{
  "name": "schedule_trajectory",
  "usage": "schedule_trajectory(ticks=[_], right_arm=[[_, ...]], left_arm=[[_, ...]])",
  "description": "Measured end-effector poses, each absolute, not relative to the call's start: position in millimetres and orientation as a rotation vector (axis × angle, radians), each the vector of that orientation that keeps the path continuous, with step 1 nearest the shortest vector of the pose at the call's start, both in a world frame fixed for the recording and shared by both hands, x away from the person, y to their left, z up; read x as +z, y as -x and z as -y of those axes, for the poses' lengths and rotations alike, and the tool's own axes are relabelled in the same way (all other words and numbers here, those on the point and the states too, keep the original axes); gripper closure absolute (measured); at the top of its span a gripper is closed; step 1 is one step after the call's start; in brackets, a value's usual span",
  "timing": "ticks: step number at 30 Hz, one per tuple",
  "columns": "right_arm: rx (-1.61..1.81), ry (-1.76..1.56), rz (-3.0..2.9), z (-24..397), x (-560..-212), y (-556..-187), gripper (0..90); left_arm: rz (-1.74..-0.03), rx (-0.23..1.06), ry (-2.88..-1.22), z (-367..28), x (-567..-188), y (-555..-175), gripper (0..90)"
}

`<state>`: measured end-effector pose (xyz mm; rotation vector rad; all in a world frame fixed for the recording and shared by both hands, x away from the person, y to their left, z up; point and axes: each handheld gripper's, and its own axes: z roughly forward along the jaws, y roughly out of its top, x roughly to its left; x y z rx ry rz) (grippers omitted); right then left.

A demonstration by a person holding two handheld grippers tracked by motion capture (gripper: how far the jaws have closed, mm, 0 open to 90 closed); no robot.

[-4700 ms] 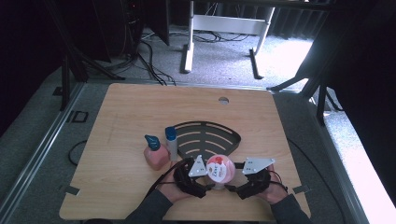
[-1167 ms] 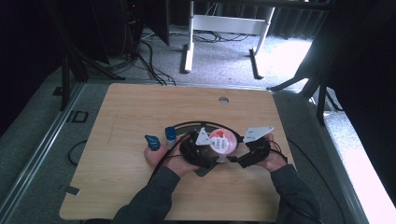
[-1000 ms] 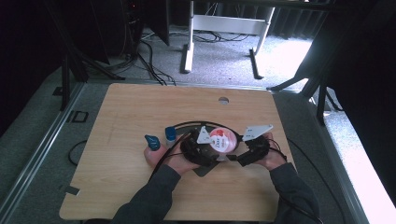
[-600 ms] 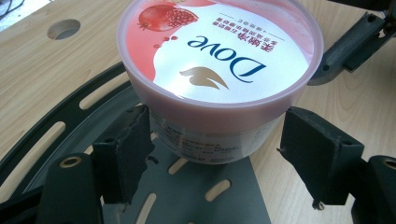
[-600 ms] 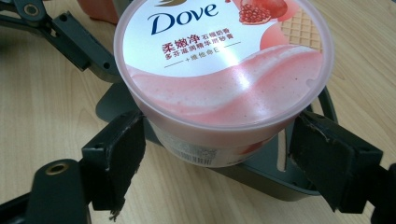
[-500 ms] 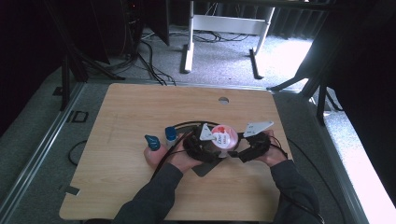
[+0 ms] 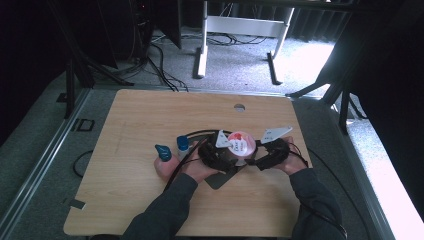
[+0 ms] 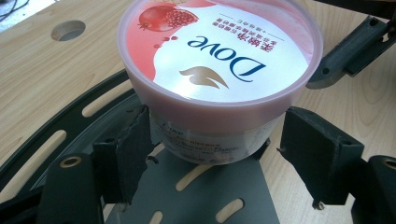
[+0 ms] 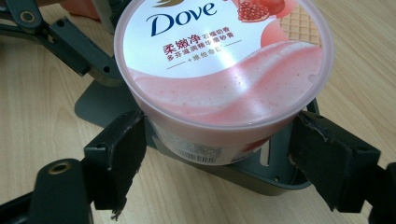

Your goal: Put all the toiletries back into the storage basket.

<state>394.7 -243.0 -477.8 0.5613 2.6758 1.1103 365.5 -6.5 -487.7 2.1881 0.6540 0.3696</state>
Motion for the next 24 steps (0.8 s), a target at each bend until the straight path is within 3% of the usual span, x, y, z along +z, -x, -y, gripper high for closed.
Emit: schedule_trajectory(ticks=[24], right_arm=[[1.050,-0.585,-2.685,242,-481,-411,21.3]], left_arm=[[-0.700,0.403,-2.158,12,-497,-378,25.5]])
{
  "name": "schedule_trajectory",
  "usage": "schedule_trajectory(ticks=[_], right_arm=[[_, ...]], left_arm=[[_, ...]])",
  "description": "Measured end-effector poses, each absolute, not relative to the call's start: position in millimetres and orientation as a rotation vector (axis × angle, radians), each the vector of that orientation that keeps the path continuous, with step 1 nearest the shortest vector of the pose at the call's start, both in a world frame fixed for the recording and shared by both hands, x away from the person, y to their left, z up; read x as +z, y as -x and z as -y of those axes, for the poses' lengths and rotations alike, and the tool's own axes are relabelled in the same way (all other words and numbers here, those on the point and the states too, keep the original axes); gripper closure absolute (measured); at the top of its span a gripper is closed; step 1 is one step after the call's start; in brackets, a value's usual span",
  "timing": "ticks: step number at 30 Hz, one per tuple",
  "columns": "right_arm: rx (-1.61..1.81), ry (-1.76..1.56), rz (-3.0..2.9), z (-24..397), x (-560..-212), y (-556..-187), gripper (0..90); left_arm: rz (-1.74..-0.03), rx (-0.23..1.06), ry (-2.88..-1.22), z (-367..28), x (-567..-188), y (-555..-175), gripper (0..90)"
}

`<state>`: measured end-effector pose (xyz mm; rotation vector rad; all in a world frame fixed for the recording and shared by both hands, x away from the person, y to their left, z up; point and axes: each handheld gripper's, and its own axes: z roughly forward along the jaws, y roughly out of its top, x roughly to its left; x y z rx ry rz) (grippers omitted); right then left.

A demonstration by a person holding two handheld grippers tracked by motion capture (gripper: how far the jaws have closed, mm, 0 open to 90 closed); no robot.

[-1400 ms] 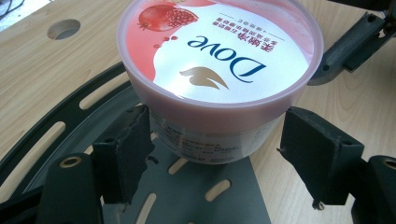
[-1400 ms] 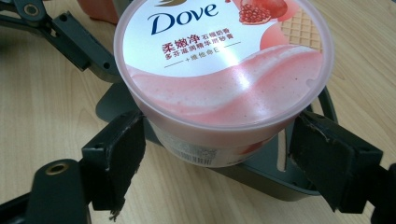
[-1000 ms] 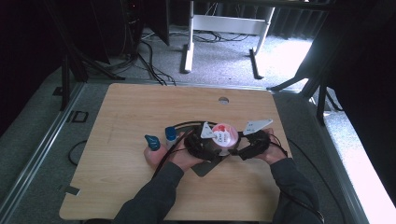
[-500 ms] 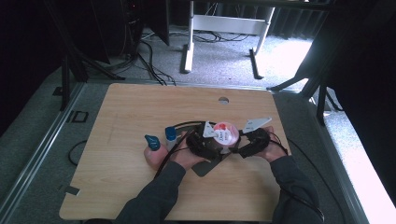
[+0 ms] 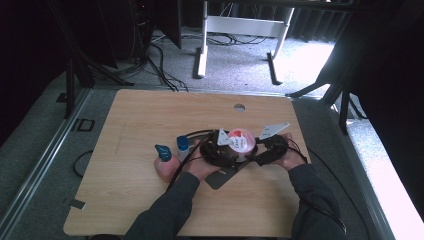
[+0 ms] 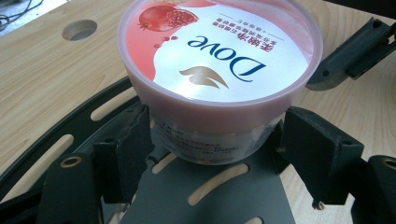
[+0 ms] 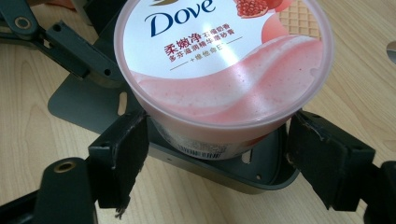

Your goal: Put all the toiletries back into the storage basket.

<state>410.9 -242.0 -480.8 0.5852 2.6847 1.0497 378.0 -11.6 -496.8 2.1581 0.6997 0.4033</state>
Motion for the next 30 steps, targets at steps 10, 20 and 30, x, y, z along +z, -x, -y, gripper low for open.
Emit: schedule_trajectory(ticks=[10,20,30], right_arm=[[1.019,-0.617,-2.688,243,-487,-416,21.3],[1.000,-0.657,-2.689,245,-496,-419,21.9],[0.980,-0.680,-2.694,247,-504,-421,22.6]], left_arm=[[-0.708,0.419,-2.171,18,-504,-383,25.5],[-0.711,0.411,-2.178,21,-513,-388,25.6],[-0.720,0.393,-2.193,24,-521,-392,25.6]])
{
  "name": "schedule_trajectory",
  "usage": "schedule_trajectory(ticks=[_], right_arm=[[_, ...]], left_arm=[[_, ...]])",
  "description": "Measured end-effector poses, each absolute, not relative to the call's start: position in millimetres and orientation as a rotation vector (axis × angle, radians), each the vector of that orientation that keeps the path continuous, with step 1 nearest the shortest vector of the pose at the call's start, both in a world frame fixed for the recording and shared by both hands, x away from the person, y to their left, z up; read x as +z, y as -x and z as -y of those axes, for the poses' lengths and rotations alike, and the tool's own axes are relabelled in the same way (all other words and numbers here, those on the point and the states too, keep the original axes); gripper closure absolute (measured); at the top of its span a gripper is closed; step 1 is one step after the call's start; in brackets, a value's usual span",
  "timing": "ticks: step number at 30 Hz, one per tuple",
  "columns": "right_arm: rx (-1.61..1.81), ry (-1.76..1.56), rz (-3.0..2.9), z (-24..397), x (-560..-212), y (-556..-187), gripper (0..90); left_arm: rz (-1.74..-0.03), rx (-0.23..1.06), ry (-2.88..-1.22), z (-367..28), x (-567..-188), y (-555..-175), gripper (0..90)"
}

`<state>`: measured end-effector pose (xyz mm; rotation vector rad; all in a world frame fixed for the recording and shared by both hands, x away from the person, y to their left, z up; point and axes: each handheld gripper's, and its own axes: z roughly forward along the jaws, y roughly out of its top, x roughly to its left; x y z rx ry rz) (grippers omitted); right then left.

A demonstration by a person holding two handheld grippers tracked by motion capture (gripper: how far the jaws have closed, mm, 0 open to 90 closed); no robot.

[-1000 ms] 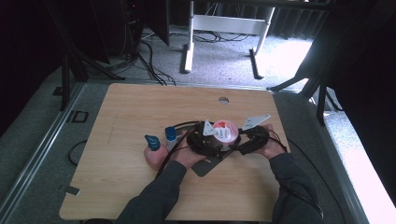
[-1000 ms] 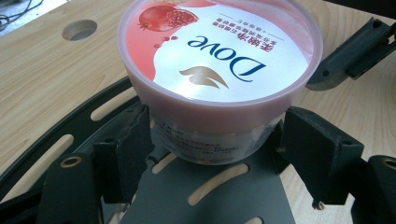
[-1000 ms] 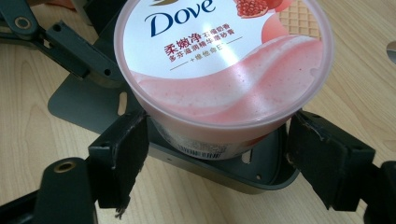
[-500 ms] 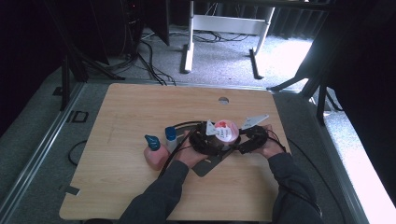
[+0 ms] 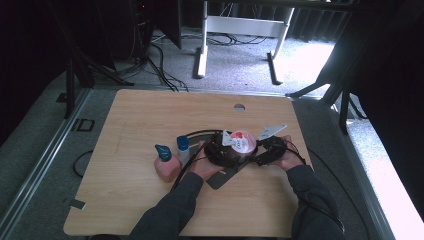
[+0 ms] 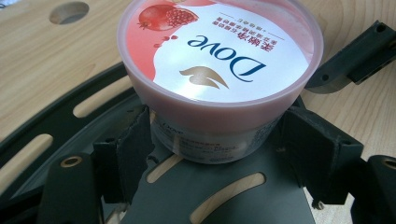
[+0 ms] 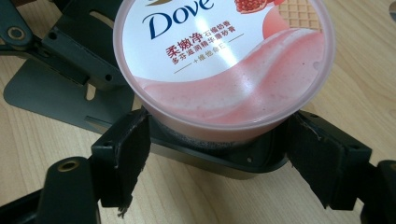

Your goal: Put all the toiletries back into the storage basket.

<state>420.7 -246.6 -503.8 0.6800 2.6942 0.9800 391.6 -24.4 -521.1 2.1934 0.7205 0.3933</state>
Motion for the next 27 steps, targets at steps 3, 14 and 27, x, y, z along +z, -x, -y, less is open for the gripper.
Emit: schedule_trajectory(ticks=[3,14,27], right_arm=[[0.965,-0.683,-2.701,246.4,-506.6,-421.0,22.6],[0.941,-0.672,-2.689,245.7,-509.0,-418.2,22.7],[0.938,-0.702,-2.683,247.6,-508.6,-415.0,25.7]], left_arm=[[-0.726,0.385,-2.201,25.8,-524.0,-392.5,25.7],[-0.737,0.376,-2.210,27.5,-525.9,-391.9,25.8],[-0.732,0.367,-2.203,25.1,-526.4,-390.4,28.9]])
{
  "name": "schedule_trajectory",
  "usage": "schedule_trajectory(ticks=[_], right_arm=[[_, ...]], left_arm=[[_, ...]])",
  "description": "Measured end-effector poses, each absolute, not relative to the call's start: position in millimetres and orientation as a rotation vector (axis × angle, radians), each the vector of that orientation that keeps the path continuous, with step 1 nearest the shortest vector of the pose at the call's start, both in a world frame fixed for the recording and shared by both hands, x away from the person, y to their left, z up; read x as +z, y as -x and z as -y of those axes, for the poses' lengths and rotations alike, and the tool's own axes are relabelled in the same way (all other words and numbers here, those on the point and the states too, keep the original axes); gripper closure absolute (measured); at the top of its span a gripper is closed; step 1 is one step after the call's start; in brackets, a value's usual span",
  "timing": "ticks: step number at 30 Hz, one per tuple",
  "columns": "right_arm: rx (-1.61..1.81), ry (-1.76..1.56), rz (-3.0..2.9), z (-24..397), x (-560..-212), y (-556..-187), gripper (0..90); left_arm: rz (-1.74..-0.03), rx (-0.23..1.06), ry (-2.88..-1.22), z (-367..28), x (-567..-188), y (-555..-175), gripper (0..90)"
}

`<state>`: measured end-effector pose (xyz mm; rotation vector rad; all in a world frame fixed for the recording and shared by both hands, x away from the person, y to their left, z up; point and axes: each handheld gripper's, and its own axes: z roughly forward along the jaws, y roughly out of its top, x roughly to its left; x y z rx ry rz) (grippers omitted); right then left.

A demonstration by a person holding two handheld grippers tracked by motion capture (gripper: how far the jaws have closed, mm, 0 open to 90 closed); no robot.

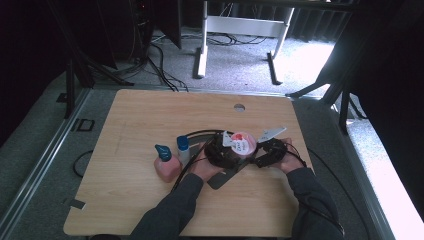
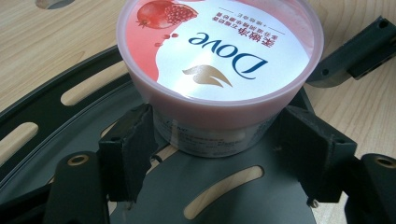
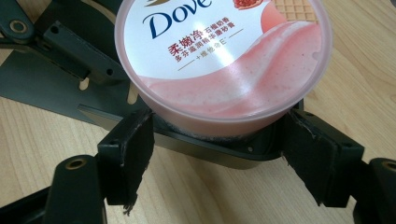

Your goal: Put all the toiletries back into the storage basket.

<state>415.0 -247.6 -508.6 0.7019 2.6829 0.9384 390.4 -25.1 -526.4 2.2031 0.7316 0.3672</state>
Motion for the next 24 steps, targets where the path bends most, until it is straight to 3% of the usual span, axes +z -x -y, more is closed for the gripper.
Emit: schedule_trajectory(ticks=[7,16,24], right_arm=[[0.957,-0.694,-2.662,253,-502,-410,25.1],[0.945,-0.759,-2.703,257,-518,-417,18.1],[1.012,-0.756,-2.698,258,-514,-418,18.7]], left_arm=[[-0.733,0.369,-2.203,24,-527,-390,31.8],[-0.737,0.371,-2.207,24,-527,-390,32.4],[-0.740,0.378,-2.210,26,-526,-388,33.6]])
